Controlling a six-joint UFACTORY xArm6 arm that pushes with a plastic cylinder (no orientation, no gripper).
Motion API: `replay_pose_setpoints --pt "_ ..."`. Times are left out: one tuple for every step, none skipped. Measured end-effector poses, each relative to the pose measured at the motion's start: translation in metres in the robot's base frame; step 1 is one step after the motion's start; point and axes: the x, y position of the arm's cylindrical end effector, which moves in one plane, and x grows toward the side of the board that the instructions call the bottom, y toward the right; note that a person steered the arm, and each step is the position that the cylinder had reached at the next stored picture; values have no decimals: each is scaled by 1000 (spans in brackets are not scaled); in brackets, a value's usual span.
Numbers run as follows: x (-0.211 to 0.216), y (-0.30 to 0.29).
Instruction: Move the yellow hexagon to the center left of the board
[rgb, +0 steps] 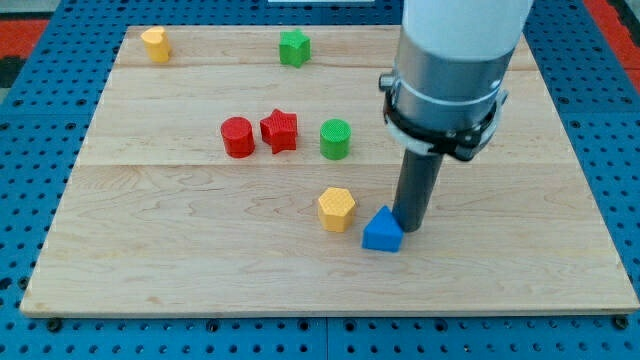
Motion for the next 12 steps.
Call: replay_pose_setpoints --pt "-1 -55" --pt "-26 -99" --pt "-29 -154" --pt "-30 -78" --pt "-38 -37" --pt "-51 -163" --pt "-72 -273" --pt "-37 -243" --pt "-53 -150" --pt "-81 -148" --pt "-92 -263" --pt "-63 -275"
